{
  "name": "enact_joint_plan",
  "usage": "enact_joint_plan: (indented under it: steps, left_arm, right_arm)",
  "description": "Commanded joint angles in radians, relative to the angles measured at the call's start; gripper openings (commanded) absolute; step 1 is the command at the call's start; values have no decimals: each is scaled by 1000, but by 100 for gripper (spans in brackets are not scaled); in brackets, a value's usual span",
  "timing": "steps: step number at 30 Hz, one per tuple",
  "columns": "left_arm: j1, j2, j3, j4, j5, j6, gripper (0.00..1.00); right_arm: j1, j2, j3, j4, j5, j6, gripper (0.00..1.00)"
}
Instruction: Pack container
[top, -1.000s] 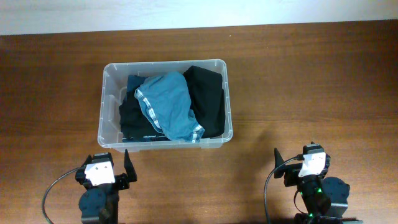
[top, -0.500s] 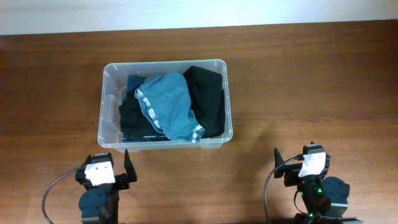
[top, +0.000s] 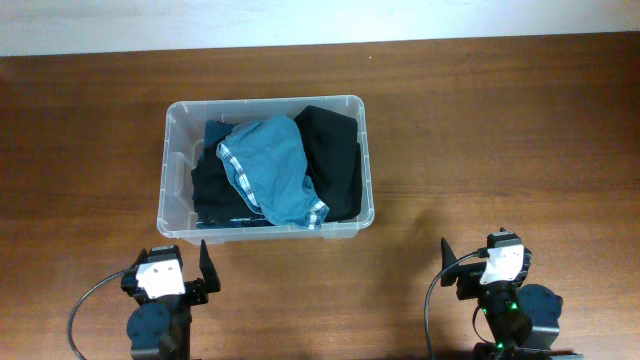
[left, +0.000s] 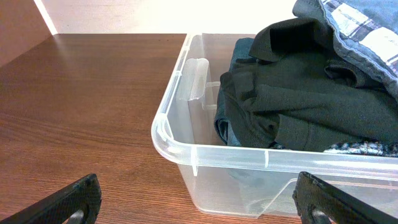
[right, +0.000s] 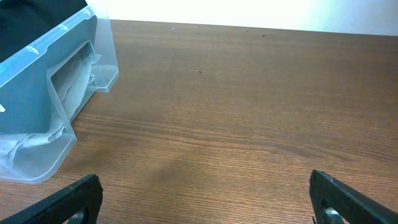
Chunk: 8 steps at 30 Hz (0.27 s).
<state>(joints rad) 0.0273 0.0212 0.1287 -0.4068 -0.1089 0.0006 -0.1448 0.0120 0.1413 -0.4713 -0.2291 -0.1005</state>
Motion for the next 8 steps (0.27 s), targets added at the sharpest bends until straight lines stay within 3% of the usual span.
enact_joint_plan:
  steps: [1,8]
  left_arm:
    - [-5,-10,-8,3,-11,15,100]
    - [-5,-10,-8,3,-10,15,100]
  right_arm:
    - [-6,-6,-6,-3,-6,12,99]
    - [-6,-6,-6,-3,-6,12,98]
